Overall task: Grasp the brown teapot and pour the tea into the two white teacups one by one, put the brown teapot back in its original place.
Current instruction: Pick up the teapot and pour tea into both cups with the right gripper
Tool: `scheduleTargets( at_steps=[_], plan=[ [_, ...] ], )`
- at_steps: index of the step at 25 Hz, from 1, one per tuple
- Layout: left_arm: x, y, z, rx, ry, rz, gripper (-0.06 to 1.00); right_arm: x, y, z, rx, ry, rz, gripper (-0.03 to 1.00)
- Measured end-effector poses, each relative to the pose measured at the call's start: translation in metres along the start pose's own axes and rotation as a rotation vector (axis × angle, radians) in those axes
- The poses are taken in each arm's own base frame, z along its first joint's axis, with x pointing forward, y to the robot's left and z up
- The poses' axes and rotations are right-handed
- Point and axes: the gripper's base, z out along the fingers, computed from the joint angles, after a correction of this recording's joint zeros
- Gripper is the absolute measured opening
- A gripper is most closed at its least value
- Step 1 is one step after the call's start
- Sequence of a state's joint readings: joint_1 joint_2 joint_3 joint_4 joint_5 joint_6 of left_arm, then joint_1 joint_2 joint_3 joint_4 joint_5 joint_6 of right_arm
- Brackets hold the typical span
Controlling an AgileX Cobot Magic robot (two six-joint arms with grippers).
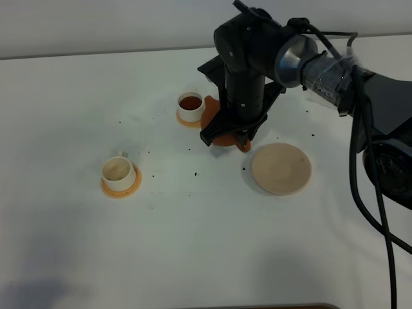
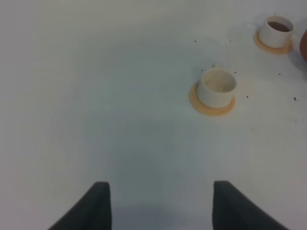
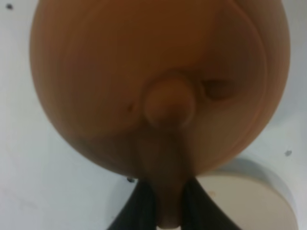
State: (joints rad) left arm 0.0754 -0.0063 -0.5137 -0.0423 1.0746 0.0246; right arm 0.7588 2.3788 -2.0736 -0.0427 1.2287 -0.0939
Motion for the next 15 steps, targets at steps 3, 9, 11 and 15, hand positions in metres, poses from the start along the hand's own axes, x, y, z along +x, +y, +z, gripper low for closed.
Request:
scheduleTargets(
  at_steps=[3,9,11,15],
  plan=[
    [0.000,0.000,0.000,0.000,0.000,0.000,0.47,0.000,0.000,-0.007,0.010,-0.014,-0.008,0.09],
    [0.000,0.000,0.000,0.000,0.000,0.000,0.47,-0.001,0.021,-0.060,0.072,-0.117,-0.088,0.09],
    [0.000,0.000,0.000,0.000,0.000,0.000,0.47,-0.001,0.041,-0.073,0.109,-0.143,-0.159,0.09],
    [0.000,0.000,0.000,0.000,0.000,0.000,0.47,0.001,0.091,-0.083,0.174,-0.167,-0.321,0.09]
  ],
)
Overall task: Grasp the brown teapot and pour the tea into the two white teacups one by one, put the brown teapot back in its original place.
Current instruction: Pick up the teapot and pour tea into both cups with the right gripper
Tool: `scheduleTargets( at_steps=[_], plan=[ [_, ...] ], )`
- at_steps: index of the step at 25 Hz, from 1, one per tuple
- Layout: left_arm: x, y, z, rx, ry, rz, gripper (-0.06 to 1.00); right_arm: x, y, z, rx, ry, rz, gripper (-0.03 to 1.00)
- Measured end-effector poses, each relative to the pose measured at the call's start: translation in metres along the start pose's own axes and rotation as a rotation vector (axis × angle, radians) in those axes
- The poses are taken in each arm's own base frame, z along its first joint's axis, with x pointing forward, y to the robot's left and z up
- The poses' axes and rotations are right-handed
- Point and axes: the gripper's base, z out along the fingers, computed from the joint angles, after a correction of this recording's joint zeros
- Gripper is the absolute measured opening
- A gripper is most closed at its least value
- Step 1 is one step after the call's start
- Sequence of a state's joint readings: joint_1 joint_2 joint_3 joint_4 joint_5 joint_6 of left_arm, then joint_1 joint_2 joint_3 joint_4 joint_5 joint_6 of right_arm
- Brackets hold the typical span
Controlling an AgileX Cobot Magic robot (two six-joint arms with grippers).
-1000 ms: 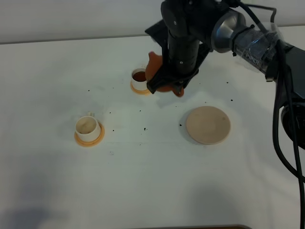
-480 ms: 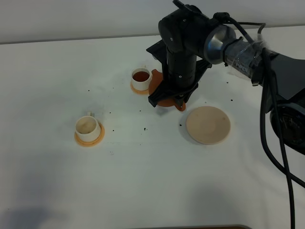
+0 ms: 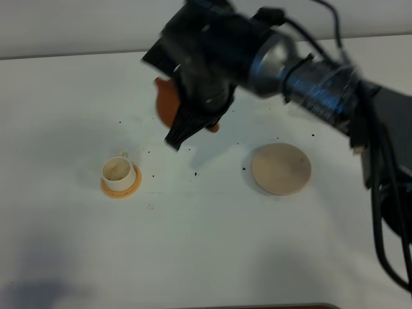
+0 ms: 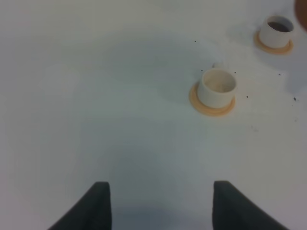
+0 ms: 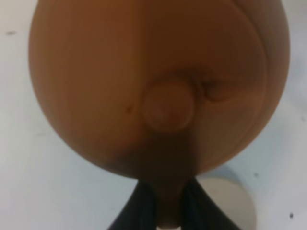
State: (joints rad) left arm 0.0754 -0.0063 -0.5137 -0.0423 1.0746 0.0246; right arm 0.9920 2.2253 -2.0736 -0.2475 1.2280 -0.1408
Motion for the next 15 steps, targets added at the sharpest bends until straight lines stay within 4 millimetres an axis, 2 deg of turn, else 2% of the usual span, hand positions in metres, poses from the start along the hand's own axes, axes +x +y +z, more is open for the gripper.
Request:
scheduleTargets(
  at_steps=[4,6,12,15],
  plan=[
    [0.000,0.000,0.000,0.000,0.000,-0.001,0.47,-0.009,0.038,-0.008,0.026,-0.016,-0.131,0.09],
    [0.000,0.000,0.000,0.000,0.000,-0.001,0.47,-0.012,0.053,-0.003,0.054,-0.005,-0.211,0.09],
    [0.000,0.000,0.000,0.000,0.000,-0.001,0.47,-0.015,0.090,0.042,0.168,0.092,-0.412,0.09],
    [0.000,0.000,0.000,0.000,0.000,-0.001,0.47,-0.016,0.099,0.054,0.233,0.115,-0.468,0.09]
  ],
)
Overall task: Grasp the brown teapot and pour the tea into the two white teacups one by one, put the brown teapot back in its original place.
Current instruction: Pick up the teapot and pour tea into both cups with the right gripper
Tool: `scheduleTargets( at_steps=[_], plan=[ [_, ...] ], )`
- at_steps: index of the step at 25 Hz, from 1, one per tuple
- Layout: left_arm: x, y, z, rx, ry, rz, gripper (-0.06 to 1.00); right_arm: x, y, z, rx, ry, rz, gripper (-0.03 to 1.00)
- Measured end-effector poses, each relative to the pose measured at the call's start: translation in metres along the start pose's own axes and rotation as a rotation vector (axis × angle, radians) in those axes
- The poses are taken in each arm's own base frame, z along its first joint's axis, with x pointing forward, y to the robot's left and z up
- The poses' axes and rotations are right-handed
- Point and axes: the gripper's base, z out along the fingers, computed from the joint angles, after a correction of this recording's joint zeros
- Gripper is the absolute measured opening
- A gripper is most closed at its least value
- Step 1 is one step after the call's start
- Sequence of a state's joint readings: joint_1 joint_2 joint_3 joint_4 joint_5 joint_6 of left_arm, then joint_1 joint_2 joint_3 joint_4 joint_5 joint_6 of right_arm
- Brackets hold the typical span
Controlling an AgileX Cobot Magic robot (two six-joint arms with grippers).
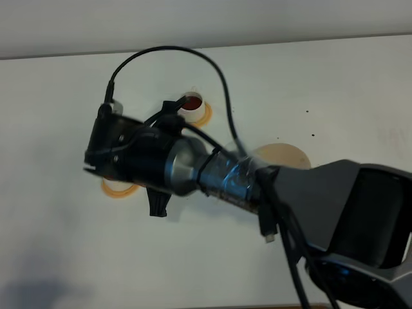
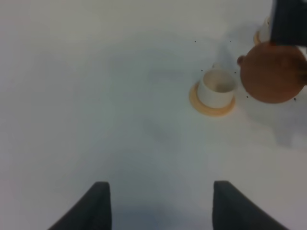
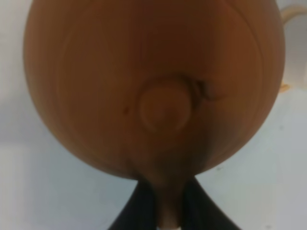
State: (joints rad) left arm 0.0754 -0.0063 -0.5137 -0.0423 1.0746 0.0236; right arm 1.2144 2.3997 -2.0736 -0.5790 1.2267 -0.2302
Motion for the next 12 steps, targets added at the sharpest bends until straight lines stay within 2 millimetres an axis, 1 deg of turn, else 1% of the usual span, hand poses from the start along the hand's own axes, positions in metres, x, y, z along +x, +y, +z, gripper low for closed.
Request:
scheduleTargets(
  at_steps=[5,12],
  plan=[
    [0.000,0.000,0.000,0.000,0.000,0.000,0.47,-0.001,-0.002,0.001,0.071,0.018,-0.029,0.09],
    [0.000,0.000,0.000,0.000,0.000,0.000,0.47,-0.005,0.004,0.018,0.160,0.070,-0.112,0.09]
  ],
)
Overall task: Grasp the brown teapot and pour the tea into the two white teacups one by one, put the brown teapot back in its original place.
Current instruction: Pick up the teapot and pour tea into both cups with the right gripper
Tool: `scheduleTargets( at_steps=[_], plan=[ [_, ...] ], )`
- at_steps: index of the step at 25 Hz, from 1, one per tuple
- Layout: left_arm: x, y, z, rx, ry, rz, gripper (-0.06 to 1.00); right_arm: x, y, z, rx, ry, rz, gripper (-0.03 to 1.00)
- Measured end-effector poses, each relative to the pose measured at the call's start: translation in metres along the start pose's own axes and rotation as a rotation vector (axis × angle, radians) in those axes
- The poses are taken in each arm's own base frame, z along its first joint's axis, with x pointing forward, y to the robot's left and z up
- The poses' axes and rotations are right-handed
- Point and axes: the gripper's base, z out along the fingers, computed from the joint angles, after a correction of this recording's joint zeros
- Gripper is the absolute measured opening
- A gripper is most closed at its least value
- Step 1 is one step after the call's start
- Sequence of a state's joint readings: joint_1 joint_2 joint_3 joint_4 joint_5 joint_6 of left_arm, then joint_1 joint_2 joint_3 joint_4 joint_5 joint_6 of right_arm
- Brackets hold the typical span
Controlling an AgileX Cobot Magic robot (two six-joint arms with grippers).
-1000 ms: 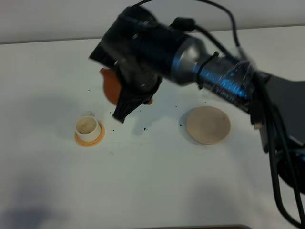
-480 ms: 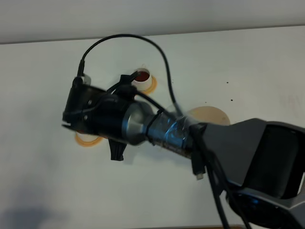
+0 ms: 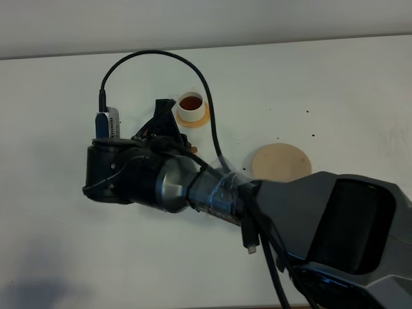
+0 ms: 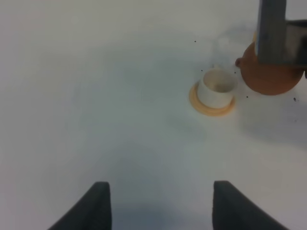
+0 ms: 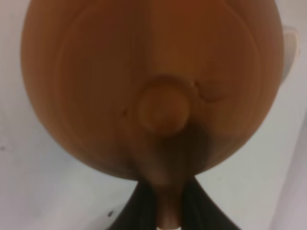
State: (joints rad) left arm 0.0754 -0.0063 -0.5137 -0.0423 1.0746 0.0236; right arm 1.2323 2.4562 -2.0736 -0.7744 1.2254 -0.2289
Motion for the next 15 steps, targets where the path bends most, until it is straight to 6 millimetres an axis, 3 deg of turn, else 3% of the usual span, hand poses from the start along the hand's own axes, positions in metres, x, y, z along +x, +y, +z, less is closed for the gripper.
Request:
scheduleTargets(
  at_steps=[15],
  plan=[
    [0.000,0.000,0.000,0.000,0.000,0.001,0.47,-0.013,0.004,-0.014,0.197,0.012,-0.153,0.09]
  ],
)
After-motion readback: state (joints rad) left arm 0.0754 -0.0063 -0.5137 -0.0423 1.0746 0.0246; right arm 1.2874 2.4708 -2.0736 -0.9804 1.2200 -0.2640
